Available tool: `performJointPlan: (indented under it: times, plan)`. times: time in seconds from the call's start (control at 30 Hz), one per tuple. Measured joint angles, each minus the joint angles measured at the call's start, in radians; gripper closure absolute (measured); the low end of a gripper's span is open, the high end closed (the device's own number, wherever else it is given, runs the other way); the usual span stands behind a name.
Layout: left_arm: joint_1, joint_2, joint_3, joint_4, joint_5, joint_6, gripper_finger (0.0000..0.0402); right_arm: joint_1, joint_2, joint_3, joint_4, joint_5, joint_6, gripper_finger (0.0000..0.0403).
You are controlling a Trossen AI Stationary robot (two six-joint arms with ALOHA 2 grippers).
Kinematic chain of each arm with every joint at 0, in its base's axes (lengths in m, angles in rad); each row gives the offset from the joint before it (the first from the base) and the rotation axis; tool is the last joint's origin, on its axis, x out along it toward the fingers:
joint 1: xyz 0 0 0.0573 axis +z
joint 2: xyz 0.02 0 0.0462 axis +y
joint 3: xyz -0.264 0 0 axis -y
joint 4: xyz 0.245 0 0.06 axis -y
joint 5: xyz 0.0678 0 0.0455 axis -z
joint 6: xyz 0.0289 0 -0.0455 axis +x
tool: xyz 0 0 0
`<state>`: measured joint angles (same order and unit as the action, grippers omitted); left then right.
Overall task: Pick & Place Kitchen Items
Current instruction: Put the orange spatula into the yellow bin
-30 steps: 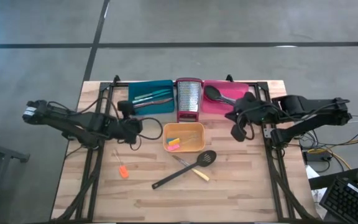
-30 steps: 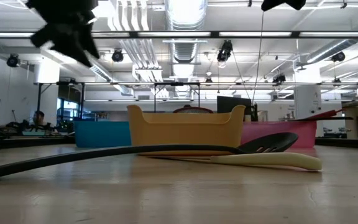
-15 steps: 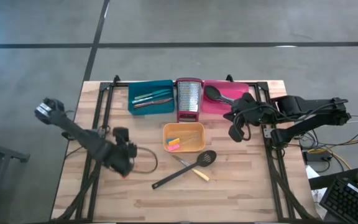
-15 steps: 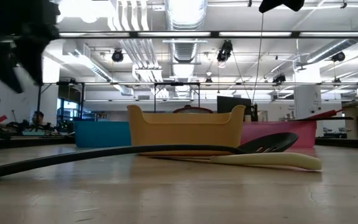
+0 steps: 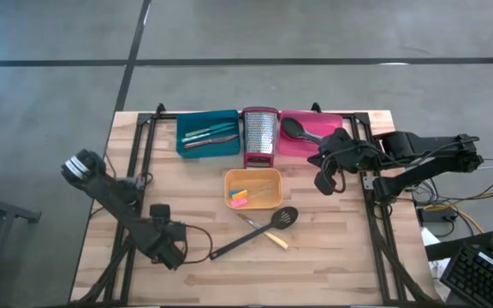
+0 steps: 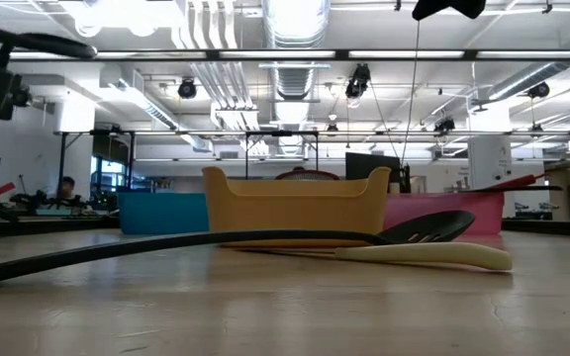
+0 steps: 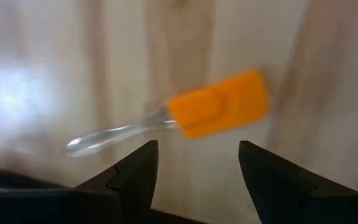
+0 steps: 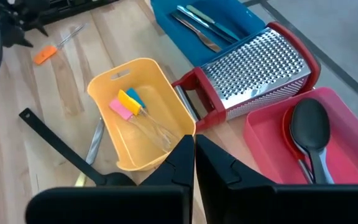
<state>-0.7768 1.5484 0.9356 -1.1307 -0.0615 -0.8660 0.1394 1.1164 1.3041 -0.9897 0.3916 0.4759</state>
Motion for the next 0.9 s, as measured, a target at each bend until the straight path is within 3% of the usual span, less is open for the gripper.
performJointPlan:
  times: [0.27, 0.9]
  plan:
    - [-0.036, 0.007, 0.000, 0.129, 0.019, -0.009, 0.0174, 0.000, 0.000, 0.000, 0.000, 0.000, 0.000, 0.0394]
    - [-0.084, 0.120, -0.004, 0.141, -0.067, 0.010, 0.0174, 0.000, 0.000, 0.000, 0.000, -0.003, 0.019, 0.0394]
